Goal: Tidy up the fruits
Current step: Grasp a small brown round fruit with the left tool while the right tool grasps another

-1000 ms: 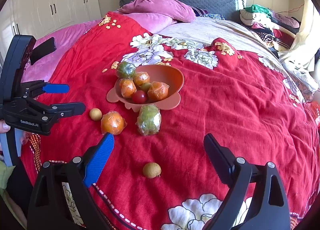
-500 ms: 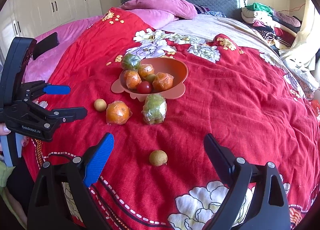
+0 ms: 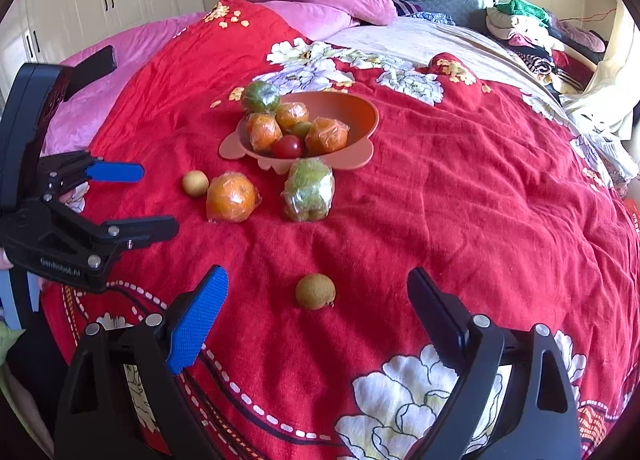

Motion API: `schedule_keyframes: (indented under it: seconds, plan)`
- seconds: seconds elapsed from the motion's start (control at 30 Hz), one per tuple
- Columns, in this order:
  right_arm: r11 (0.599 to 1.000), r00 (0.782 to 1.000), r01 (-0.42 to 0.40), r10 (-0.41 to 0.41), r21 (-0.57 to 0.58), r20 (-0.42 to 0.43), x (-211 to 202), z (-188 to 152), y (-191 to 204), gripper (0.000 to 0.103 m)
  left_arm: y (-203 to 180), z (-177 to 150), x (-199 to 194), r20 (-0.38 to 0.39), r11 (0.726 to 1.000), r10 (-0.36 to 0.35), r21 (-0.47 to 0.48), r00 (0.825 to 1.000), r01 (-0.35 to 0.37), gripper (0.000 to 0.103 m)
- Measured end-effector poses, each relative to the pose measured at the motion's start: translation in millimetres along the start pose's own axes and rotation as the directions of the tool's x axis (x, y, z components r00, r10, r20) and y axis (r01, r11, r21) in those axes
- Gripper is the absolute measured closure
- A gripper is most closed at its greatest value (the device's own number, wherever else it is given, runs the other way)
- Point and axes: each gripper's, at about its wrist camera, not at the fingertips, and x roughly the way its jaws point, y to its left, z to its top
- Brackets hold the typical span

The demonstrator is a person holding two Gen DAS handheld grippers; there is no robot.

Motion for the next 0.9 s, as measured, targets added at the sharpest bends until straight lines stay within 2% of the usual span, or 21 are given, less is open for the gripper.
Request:
schedule_keyframes:
  seconds: [0.03,0.07,0.1,0.3,0.6,0.77,0.9]
  plan:
    - [1.0,1.0,-0.004,0.004,0.0,-0.007,2,-2,0,0.014,1,0,1,0.0,1.0,-0.001,-0.002,1.0,0.001,0.017]
    - [1.0,1.0,-0.007,0.007,-0.002,-0.015,3,-3,1,0.021,3,0,2,-0.002,1.0,-0.004,-0.005,1.0,0.004,0.02]
    - [1.0,1.0,-0.01,0.01,-0.005,-0.023,5,-4,2,0.033,4,0,3,-0.005,1.0,-0.007,-0.009,1.0,0.007,0.021]
    - [0.999,0.997,-0.038,0.038,0.003,-0.061,17,-8,3,0.064,10,1,8,-0.012,0.999,-0.024,-0.025,1.0,0.023,0.037]
    - [0.999,0.997,-0.04,0.041,0.018,-0.069,30,-7,-3,0.08,18,7,18,-0.024,0.998,-0.043,-0.048,0.999,0.042,0.054]
    - [0.998,0.997,-0.052,0.053,0.024,-0.063,32,-5,-6,0.08,21,12,27,-0.033,0.997,-0.054,-0.059,0.998,0.052,0.071]
    - [0.998,0.997,-0.053,0.054,0.027,-0.061,34,-3,-7,0.08,22,14,33,-0.036,0.997,-0.054,-0.065,0.998,0.052,0.076]
